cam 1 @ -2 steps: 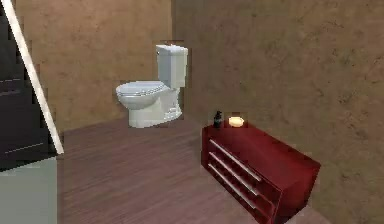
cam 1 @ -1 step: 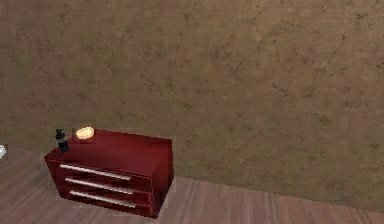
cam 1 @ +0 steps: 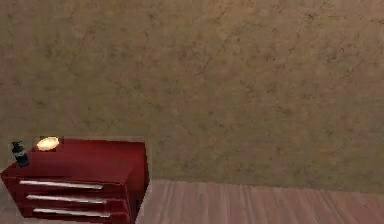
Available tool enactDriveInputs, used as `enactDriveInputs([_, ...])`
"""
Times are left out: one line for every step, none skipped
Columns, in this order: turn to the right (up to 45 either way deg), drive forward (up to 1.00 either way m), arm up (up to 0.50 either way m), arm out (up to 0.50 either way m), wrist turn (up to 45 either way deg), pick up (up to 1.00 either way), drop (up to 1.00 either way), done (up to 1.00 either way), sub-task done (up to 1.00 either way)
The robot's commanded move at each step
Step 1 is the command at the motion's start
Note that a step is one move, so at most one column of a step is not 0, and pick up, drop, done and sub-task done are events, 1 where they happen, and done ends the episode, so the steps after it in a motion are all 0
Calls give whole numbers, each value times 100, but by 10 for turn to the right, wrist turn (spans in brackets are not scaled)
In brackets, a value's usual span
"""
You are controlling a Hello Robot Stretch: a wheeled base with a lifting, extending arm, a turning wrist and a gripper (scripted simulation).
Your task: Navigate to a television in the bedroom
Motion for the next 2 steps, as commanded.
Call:
enactDriveInputs([0, 30, 0, 0, 0, 0, 0, 0, 0])
enactDriveInputs([-450, 0, 0, 0, 0, 0, 0, 0, 0])
